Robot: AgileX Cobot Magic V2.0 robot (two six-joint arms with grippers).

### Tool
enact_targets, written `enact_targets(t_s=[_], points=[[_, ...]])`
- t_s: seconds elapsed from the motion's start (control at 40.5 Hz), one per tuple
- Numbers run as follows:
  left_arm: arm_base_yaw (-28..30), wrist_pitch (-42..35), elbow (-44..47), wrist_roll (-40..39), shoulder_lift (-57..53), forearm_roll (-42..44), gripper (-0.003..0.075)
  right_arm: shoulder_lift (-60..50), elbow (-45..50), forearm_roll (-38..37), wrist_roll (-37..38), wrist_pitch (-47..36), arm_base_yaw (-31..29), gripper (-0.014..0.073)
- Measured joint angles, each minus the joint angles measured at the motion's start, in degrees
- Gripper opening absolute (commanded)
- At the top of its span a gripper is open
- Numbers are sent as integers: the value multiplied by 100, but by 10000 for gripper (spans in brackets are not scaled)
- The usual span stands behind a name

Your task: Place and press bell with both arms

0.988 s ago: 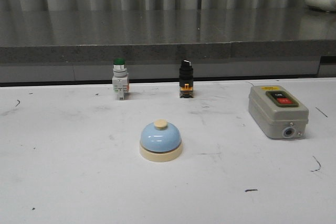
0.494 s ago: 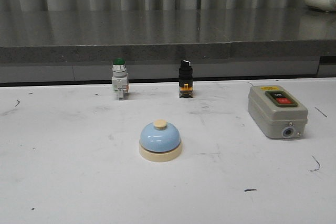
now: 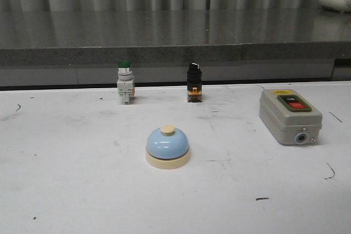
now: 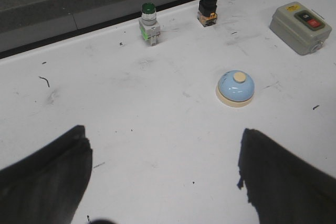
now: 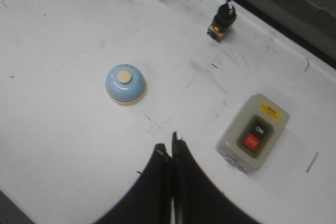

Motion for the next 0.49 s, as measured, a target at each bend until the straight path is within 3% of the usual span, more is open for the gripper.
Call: enact_targets(t_s=[0.247, 0.494], points=[[0, 0, 0, -9, 0, 0, 554, 1519, -848, 0, -4, 76, 613, -69], [0, 0, 0, -9, 0, 0, 554, 2691, -1258, 26, -4, -236, 757, -69]])
